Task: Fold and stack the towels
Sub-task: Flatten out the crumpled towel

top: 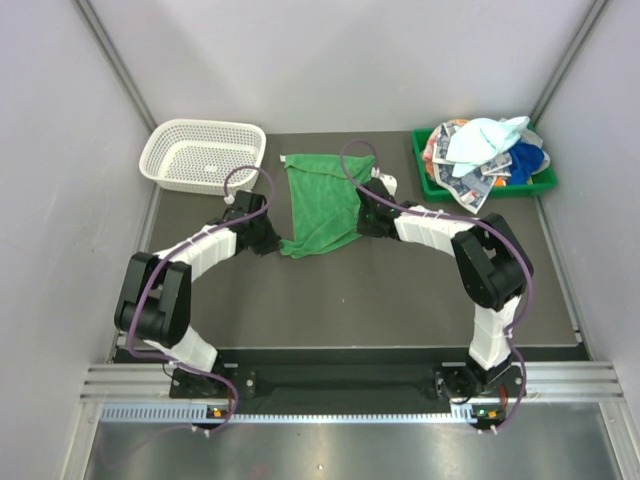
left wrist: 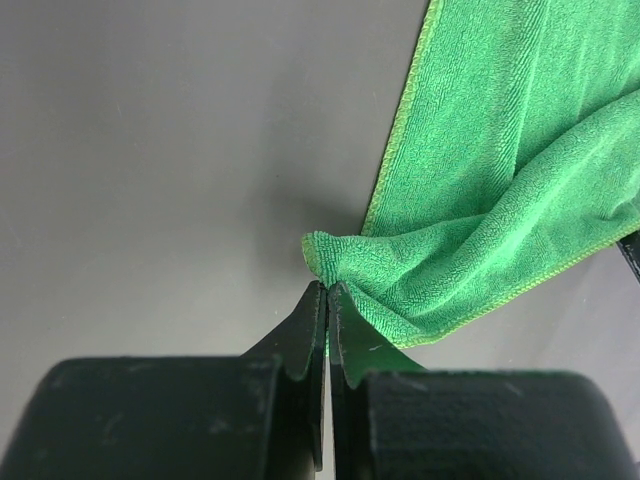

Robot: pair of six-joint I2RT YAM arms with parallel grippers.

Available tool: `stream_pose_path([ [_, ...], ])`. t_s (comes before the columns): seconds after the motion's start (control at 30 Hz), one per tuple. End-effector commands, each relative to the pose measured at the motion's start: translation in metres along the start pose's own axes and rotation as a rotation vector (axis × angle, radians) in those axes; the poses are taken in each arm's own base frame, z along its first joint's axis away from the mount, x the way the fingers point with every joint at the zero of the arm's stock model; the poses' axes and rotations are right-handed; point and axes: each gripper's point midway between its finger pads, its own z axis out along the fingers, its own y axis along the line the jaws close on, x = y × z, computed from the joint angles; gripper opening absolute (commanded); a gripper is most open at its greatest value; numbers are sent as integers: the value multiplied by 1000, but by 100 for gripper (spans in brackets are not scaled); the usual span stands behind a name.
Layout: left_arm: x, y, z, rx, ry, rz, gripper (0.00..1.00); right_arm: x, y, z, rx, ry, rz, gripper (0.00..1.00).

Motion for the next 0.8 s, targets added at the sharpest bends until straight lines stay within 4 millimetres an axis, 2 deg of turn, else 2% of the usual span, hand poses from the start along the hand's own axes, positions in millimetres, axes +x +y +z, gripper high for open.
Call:
stream_pose_path([
  [0.0,-15,-12,-1,32,-38,-4,0,-6,-2,1,3,-26,4,27],
  [0.37,-15,-12,1,30,-36,-6,0,5,-8,4,7,-19,7,25],
  [0.77,-14,-11,0,28,-33,-9,0,-4,1,4,-27,-62,30,26],
])
